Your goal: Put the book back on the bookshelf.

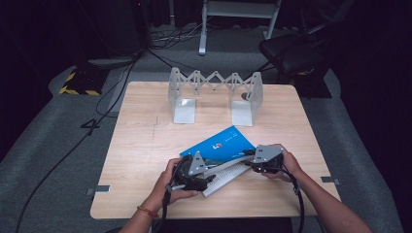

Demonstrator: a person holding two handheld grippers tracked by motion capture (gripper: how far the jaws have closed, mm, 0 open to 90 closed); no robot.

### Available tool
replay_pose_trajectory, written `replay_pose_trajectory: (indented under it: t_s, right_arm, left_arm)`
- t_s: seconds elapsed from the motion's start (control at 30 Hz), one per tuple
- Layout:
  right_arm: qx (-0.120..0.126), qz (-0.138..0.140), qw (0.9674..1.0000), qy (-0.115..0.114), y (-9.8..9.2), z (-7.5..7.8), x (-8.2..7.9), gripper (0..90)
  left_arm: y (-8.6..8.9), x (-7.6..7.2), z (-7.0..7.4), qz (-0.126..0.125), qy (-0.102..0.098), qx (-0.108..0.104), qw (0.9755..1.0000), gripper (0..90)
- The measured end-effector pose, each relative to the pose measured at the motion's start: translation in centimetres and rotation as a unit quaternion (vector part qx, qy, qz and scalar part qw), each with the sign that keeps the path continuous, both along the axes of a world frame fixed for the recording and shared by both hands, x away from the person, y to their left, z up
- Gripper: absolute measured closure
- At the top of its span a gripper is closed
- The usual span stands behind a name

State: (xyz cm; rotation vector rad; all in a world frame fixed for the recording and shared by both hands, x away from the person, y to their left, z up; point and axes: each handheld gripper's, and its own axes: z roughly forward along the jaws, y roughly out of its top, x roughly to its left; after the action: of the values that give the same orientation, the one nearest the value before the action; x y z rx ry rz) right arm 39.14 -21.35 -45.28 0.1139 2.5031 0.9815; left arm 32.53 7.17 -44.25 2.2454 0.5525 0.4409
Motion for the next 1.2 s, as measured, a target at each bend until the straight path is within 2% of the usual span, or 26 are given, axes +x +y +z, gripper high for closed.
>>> replay_pose_trajectory:
  t_s: [0.03, 0.1, 0.13, 0.17, 0.23, 0.33, 0.43, 0.5, 0.53, 0.57, 0.63, 0.67, 0.7, 0.73, 0.8, 0.87, 1.0, 1.07, 1.2]
  right_arm:
    - [-0.006, 0.002, 1.0, -0.005, 0.3, 0.2, -0.1, 64.8]
    - [-0.014, 0.006, 0.9999, -0.007, 0.7, 0.4, -0.2, 65.6]
    - [-0.017, 0.008, 0.9998, -0.007, 0.9, 0.4, -0.1, 65.8]
    - [-0.019, 0.01, 0.9997, -0.007, 1.1, 0.4, -0.2, 65.8]
    - [-0.023, 0.011, 0.9996, -0.01, 1.2, 0.4, -0.2, 65.8]
    - [-0.019, 0.011, 0.9997, -0.008, 1.3, 0.2, -0.2, 65.1]
    - [-0.007, 0.011, 0.9999, -0.003, 1.3, 0.1, -0.1, 61.1]
    - [0.018, 0.007, 0.9998, 0.006, 0.8, -0.3, 0.3, 54.6]
    - [0.028, 0.0, 0.9995, 0.017, 0.5, -0.5, 0.6, 52.4]
    - [0.03, -0.01, 0.9992, 0.024, 0.2, -0.7, 0.9, 50.4]
    - [0.029, -0.026, 0.9991, 0.019, -0.6, -1.1, 1.5, 48.9]
    - [0.043, -0.029, 0.9982, 0.031, -1.1, -1.2, 1.9, 48.8]
    - [0.057, -0.023, 0.9971, 0.044, -1.6, -1.3, 2.1, 50.3]
    - [0.06, -0.014, 0.9973, 0.039, -1.7, -1.3, 2.2, 52.4]
    - [0.06, -0.008, 0.9976, 0.033, -1.5, -1.3, 2.0, 55.1]
    - [0.057, -0.004, 0.9979, 0.029, -1.4, -1.3, 2.0, 56.9]
    - [0.031, 0.007, 0.9995, 0.005, -0.5, -1.0, 1.0, 64.3]
    - [0.016, 0.01, 0.9998, -0.007, 0.1, -0.8, 0.4, 66.3]
    - [0.005, 0.014, 0.9998, -0.015, 0.7, -0.7, -0.2, 67.4]
  left_arm:
    - [-0.4, 0.1, -0.1, 0.01, -0.005, 0.011, 0.9999, 36.5]
    - [-0.8, 0.4, -0.2, 0.016, -0.01, 0.014, 0.9997, 37.8]
    - [-0.8, 0.5, -0.3, 0.022, -0.017, 0.017, 0.9995, 44.1]
    - [-0.7, 0.6, -0.3, 0.016, -0.022, 0.017, 0.9995, 54.4]
    - [-0.5, 0.6, -0.3, 0.01, -0.026, 0.022, 0.9994, 62.8]
    - [-0.3, 0.7, -0.2, -0.002, -0.035, 0.034, 0.9988, 66.7]
    - [0.2, 1.0, -0.5, -0.013, -0.027, 0.025, 0.9992, 68.1]
    - [0.6, 1.2, -0.7, -0.015, -0.016, 0.012, 0.9997, 68.6]
    - [0.8, 1.3, -0.7, -0.018, -0.013, 0.013, 0.9997, 68.6]
    - [1.1, 1.4, -0.6, -0.018, -0.013, 0.008, 0.9997, 68.6]
    - [1.6, 1.5, -0.6, -0.019, -0.011, 0.004, 0.9998, 68.5]
    - [1.9, 1.6, -0.6, -0.02, -0.009, 0.0, 0.9998, 68.4]
    - [2.2, 1.7, -0.6, -0.021, -0.007, -0.001, 0.9998, 68.4]
    - [2.3, 1.8, -0.6, -0.022, -0.005, -0.003, 0.9997, 68.2]
    - [2.6, 1.9, -0.5, -0.016, -0.001, -0.009, 0.9998, 67.3]
    - [2.8, 2.0, -0.5, -0.013, 0.0, -0.006, 0.9999, 66.4]
    - [3.3, 1.8, -0.1, -0.002, 0.01, 0.0, 0.9999, 59.1]
    - [3.3, 1.5, 0.1, 0.006, 0.007, 0.006, 0.9999, 54.0]
    - [2.3, 0.5, 0.7, 0.009, -0.012, 0.023, 0.9996, 46.7]
